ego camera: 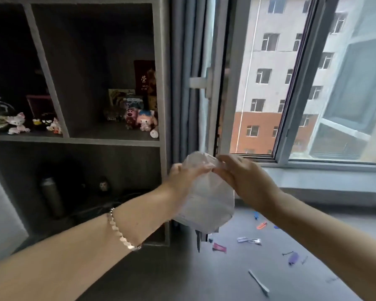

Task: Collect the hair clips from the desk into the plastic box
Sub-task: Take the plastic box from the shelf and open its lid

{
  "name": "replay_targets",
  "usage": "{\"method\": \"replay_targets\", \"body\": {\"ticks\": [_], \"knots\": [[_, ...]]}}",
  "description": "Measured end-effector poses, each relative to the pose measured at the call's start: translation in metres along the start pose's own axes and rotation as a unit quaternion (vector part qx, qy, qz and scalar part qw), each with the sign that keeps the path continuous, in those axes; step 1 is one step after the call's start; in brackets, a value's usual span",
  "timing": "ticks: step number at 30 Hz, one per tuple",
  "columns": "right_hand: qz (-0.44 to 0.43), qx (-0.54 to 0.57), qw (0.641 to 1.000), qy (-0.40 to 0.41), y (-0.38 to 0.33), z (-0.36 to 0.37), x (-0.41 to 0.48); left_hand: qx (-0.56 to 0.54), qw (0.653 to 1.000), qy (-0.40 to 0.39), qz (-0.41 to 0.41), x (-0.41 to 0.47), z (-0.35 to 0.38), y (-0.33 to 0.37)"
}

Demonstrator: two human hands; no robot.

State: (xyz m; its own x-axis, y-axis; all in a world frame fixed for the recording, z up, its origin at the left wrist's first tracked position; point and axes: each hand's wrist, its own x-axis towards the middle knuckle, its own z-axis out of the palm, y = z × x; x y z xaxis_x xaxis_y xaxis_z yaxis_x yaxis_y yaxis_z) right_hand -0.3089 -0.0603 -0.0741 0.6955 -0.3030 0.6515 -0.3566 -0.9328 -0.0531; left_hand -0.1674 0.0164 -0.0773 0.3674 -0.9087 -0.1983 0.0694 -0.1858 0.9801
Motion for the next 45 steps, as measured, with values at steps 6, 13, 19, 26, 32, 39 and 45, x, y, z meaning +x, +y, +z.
{"method": "replay_targets", "body": {"ticks": [6, 13, 19, 26, 32, 39, 45], "knots": [[0.017, -0.132, 0.976, -0.171, 0.069, -0.022, -0.107, 0.126, 0.988, -0.062, -0.059, -0.002, 0.095, -0.054], [0.323, 0.25, 0.911, -0.059, 0.099, -0.049, -0.188, 0.001, 0.983, -0.131, -0.129, 0.002, 0.166, -0.079], [0.428, 0.148, 0.891, -0.04, 0.124, -0.038, -0.242, -0.082, 0.936, -0.215, -0.268, 0.024, 0.203, -0.119], [0.277, -0.128, 0.916, -0.259, 0.163, -0.004, -0.257, 0.194, 0.909, -0.233, -0.287, 0.058, 0.242, -0.127], [0.429, -0.032, 0.877, -0.215, 0.218, 0.009, -0.237, 0.2, 0.928, -0.218, -0.228, 0.123, 0.256, -0.136], [0.543, 0.35, 0.763, -0.019, 0.244, 0.046, -0.222, -0.06, 0.898, -0.242, -0.364, 0.18, 0.24, -0.155], [0.343, -0.132, 0.926, -0.09, 0.263, 0.076, -0.234, -0.015, 0.852, -0.273, -0.447, 0.192, 0.238, -0.162]]}}
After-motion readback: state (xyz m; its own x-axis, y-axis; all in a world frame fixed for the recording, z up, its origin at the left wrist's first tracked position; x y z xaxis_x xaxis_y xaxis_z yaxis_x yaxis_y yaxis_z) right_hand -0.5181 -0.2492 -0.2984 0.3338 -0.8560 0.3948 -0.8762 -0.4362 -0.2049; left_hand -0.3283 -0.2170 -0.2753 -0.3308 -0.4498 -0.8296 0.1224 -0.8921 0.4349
